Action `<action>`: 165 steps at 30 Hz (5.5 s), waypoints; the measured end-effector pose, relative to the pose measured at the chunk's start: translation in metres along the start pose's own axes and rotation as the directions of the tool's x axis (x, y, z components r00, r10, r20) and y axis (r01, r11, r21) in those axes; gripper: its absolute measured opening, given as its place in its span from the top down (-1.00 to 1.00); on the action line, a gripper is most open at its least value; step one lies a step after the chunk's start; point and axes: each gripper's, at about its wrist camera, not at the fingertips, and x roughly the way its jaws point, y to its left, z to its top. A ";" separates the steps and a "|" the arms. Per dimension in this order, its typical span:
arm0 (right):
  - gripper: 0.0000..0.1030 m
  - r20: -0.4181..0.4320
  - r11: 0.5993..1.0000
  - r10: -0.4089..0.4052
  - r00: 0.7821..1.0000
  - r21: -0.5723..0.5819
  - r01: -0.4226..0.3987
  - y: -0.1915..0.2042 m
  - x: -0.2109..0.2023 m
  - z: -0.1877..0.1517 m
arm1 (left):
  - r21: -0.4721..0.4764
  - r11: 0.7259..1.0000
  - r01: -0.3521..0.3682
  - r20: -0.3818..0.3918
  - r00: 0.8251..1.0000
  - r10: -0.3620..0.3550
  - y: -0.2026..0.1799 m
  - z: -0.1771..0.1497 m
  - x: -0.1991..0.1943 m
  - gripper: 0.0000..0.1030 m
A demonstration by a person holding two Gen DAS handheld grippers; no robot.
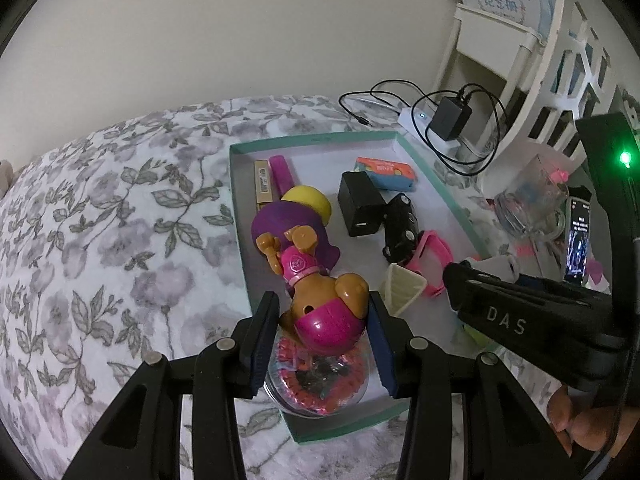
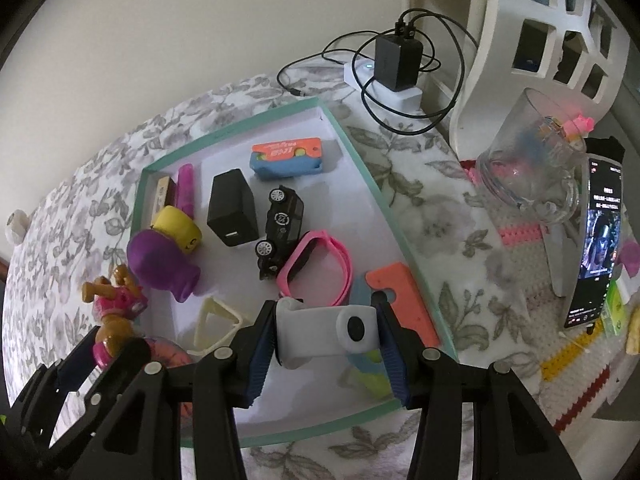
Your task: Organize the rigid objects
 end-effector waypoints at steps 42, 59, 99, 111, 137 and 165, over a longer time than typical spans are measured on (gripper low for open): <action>-1.00 0.023 0.994 -0.002 1.000 -0.106 0.005 0.031 -0.002 -0.007 | -0.274 0.939 -0.210 -0.100 0.977 0.189 0.093 -0.008 -0.003 -0.88; -1.00 0.020 0.991 0.007 1.000 -0.132 -0.004 0.043 -0.011 -0.023 | -0.272 0.914 -0.300 -0.133 0.953 0.273 0.109 -0.018 -0.018 -0.97; -1.00 0.110 0.967 0.007 0.994 -0.253 0.021 0.070 -0.081 -0.092 | -0.205 0.919 -0.336 -0.108 0.941 0.320 0.111 -0.078 -0.108 -0.97; -1.00 0.115 0.967 0.012 0.993 -0.255 0.018 0.067 -0.089 -0.106 | -0.213 0.915 -0.344 -0.091 0.939 0.332 0.115 -0.088 -0.118 -0.97; -1.00 0.112 0.970 0.012 0.994 -0.241 0.016 0.065 -0.090 -0.108 | -0.211 0.919 -0.334 -0.089 0.943 0.322 0.117 -0.089 -0.118 -0.97; -1.00 0.108 0.969 0.011 0.994 -0.246 0.016 0.065 -0.086 -0.106 | -0.200 0.924 -0.327 -0.075 0.945 0.318 0.115 -0.088 -0.119 -0.97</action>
